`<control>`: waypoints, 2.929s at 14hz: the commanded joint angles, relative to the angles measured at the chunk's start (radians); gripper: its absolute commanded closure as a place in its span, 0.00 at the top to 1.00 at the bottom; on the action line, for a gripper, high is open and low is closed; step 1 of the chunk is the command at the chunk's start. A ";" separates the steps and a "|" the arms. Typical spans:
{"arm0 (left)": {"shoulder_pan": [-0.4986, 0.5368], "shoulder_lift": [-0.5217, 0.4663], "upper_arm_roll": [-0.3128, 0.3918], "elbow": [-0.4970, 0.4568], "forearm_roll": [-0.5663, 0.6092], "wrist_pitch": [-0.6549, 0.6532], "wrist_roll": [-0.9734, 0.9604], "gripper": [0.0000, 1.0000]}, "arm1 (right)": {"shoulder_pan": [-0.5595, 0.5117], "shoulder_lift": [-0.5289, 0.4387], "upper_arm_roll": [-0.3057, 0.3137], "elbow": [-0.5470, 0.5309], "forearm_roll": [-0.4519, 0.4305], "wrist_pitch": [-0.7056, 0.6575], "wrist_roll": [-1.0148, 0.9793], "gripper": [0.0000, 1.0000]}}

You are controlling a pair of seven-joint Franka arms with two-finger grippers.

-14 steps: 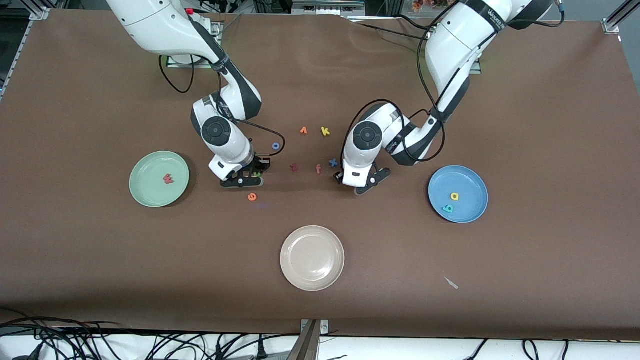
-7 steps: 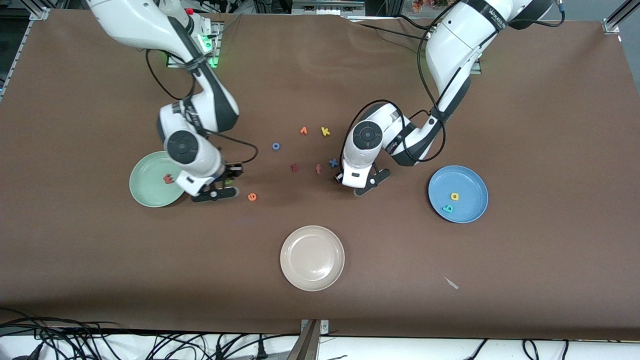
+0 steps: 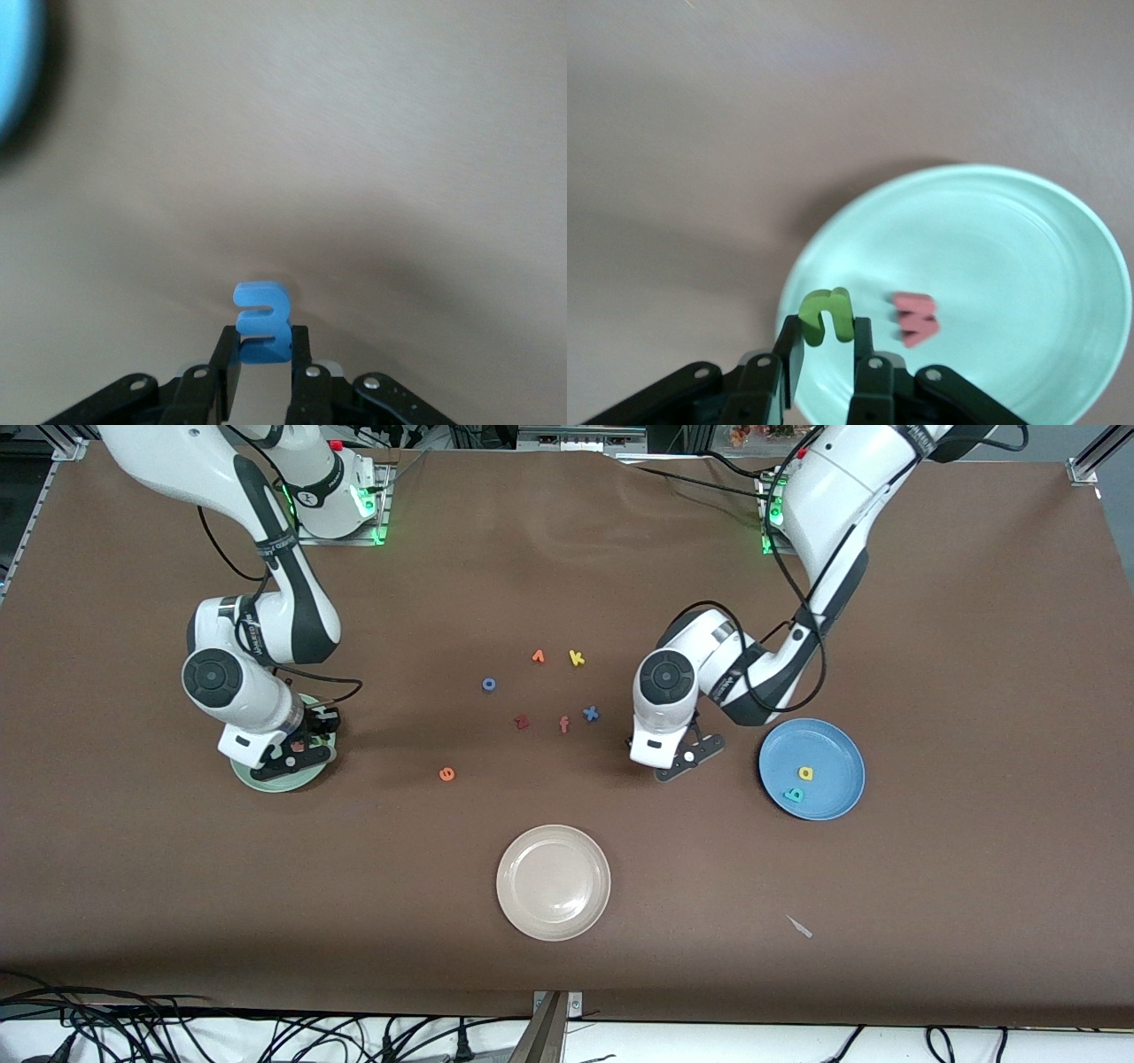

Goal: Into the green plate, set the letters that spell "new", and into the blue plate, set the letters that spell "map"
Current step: 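Grasp the blue m with the left gripper while the right gripper drops the n, then drop the blue m on the blue plate while the right gripper reaches the s, then grasp the orange s with the right gripper while the left gripper withdraws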

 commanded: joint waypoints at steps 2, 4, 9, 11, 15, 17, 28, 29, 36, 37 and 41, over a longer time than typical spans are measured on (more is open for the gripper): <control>0.110 -0.080 -0.003 -0.017 0.016 -0.181 0.319 0.08 | -0.030 -0.009 -0.017 -0.023 0.007 0.015 -0.065 0.99; 0.165 -0.097 0.000 -0.026 0.020 -0.227 0.434 0.08 | -0.028 -0.013 -0.009 0.001 0.016 -0.003 -0.051 1.00; 0.383 -0.112 -0.018 -0.094 0.060 -0.224 0.706 0.09 | 0.001 0.029 0.049 0.115 0.109 -0.049 0.080 1.00; 0.440 -0.102 -0.020 -0.104 0.060 -0.195 0.786 0.18 | 0.001 0.059 0.101 0.159 0.114 -0.049 0.171 1.00; 0.477 -0.099 -0.022 -0.121 0.028 -0.144 0.858 1.00 | -0.001 0.120 0.208 0.248 0.116 -0.048 0.390 1.00; 0.476 -0.100 -0.023 -0.114 0.025 -0.150 0.861 1.00 | -0.001 0.189 0.253 0.328 0.114 -0.043 0.498 1.00; 0.474 -0.385 -0.104 0.203 -0.213 -0.728 0.913 1.00 | 0.050 0.335 0.279 0.457 0.094 -0.032 0.668 0.96; 0.469 -0.390 -0.109 0.263 -0.227 -0.794 0.913 1.00 | 0.050 0.336 0.279 0.460 0.091 -0.032 0.664 0.93; 0.442 -0.543 -0.060 0.266 -0.217 -0.738 0.990 1.00 | 0.048 0.358 0.279 0.477 0.091 -0.032 0.658 0.75; 0.434 -0.560 0.002 0.240 -0.236 -0.720 1.024 1.00 | 0.048 0.364 0.279 0.478 0.091 -0.032 0.659 0.70; 0.328 -0.749 0.201 -0.041 -0.374 -0.488 1.053 1.00 | 0.047 0.373 0.278 0.491 0.093 -0.032 0.659 0.55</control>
